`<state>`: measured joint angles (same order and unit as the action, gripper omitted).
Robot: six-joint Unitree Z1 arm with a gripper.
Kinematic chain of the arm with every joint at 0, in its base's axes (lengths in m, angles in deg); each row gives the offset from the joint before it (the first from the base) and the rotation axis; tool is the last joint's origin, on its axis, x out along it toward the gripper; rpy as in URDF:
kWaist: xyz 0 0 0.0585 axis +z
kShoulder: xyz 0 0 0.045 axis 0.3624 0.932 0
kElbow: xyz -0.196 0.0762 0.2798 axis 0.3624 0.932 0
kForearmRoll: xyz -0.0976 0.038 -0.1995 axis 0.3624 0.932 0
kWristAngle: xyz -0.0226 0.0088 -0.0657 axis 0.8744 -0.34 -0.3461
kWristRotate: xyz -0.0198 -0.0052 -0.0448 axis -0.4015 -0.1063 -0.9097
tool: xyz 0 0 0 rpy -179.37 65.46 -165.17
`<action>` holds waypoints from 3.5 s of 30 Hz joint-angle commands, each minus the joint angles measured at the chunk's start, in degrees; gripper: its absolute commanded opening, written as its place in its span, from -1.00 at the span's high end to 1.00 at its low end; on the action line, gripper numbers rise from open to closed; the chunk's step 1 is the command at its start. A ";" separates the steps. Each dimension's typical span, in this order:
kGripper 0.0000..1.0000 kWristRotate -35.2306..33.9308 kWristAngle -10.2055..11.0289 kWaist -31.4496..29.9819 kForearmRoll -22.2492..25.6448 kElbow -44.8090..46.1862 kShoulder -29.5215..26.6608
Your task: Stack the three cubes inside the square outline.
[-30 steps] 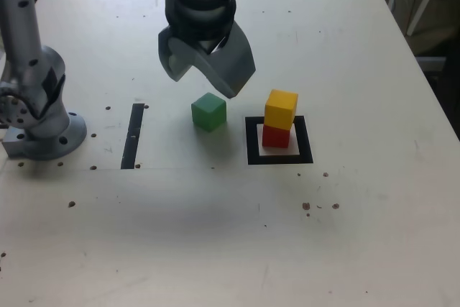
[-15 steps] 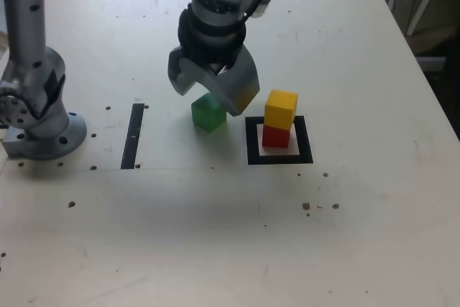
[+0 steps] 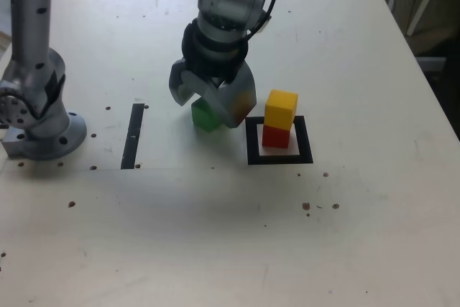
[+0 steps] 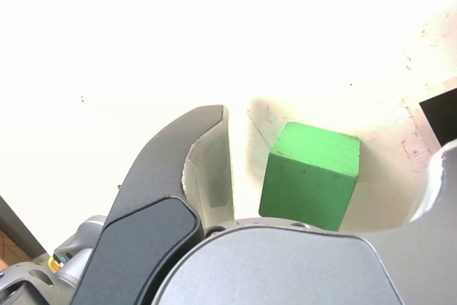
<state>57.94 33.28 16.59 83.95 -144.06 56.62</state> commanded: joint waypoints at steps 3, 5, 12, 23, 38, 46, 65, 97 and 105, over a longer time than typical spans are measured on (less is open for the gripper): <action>-0.69 0.07 -0.36 0.11 -0.17 -0.16 0.58; -0.62 0.01 -0.44 0.12 -0.24 -0.13 0.72; -0.20 -0.72 -0.48 0.09 -0.58 0.10 1.30; 0.51 -0.94 -0.19 0.10 -1.46 0.19 1.50; 0.52 -0.94 0.28 0.09 1.95 -1.79 0.33; 0.52 -0.16 2.21 0.09 13.18 -12.59 -1.81; 0.52 -3.32 -1.77 0.09 31.06 -40.07 2.39; 0.52 -7.71 -7.44 -1.58 29.82 -45.26 10.43; 0.52 -7.71 -7.71 -1.58 29.50 -45.10 11.12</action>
<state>50.30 25.67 15.12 113.13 -189.07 67.44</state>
